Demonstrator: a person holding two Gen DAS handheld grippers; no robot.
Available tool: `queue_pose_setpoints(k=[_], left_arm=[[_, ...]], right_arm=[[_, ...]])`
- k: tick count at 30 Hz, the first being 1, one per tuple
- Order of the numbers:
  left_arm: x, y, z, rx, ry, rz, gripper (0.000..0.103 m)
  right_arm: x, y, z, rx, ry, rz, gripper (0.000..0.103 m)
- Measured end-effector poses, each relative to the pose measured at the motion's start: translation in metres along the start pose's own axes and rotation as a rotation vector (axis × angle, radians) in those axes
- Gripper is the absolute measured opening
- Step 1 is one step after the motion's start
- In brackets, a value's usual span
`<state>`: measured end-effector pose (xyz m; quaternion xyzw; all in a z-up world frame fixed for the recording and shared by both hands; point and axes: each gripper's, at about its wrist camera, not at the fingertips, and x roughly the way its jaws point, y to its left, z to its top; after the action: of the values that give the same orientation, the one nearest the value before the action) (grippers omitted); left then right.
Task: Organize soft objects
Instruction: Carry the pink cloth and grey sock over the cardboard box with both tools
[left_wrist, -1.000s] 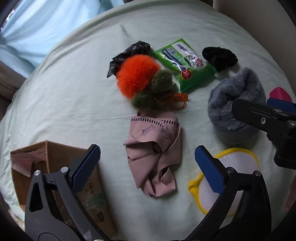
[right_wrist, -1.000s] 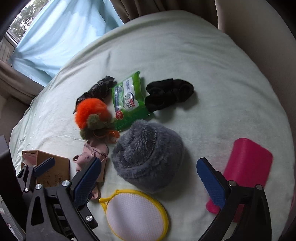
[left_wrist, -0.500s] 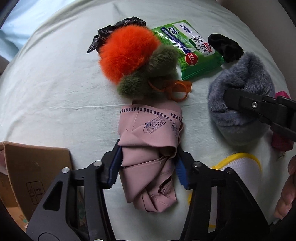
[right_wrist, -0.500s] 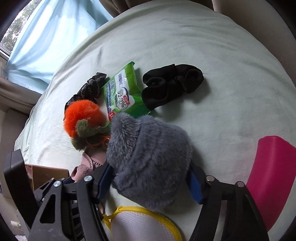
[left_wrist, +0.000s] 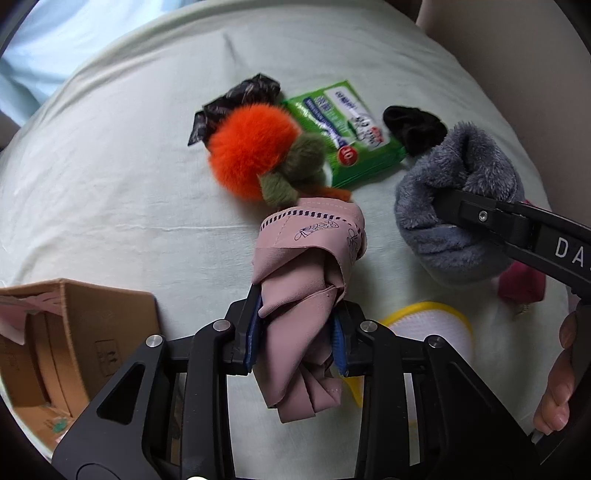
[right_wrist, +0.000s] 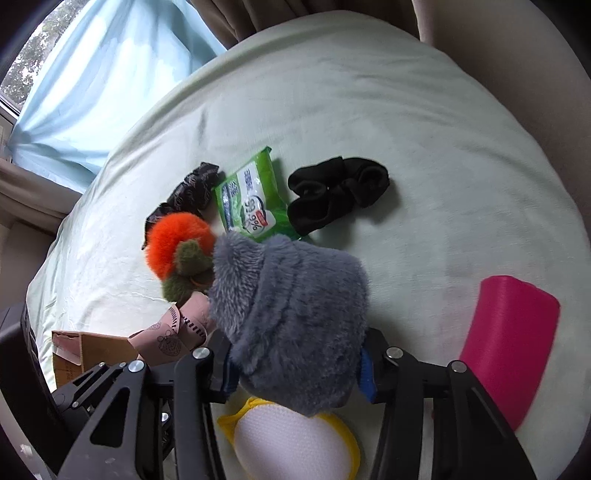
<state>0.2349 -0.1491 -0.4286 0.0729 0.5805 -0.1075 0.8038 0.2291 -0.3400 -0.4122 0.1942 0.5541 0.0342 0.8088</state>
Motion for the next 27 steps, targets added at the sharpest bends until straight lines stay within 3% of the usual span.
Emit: queue_pose_setpoints(k=[10,16,21,27], left_arm=[[-0.114,0.020,0.001,-0.025,-0.131,-0.028,0.028],[-0.189,0.024,-0.006,-0.063,-0.225,-0.017,0.028],[-0.250,0.056,-0.021,-0.094,-0.298,0.003,0.028],[-0.300,0.118,-0.048,-0.156,-0.336,0.010,0.028]], right_arm=[[-0.095,0.036,-0.003,-0.066,-0.092,-0.016,0.045],[-0.162,0.083,-0.015,-0.153,-0.158,-0.014,0.045],[-0.210,0.133,-0.035,-0.235,-0.202,0.006,0.045],[-0.239,0.204,-0.065,-0.292,-0.214,0.026,0.045]])
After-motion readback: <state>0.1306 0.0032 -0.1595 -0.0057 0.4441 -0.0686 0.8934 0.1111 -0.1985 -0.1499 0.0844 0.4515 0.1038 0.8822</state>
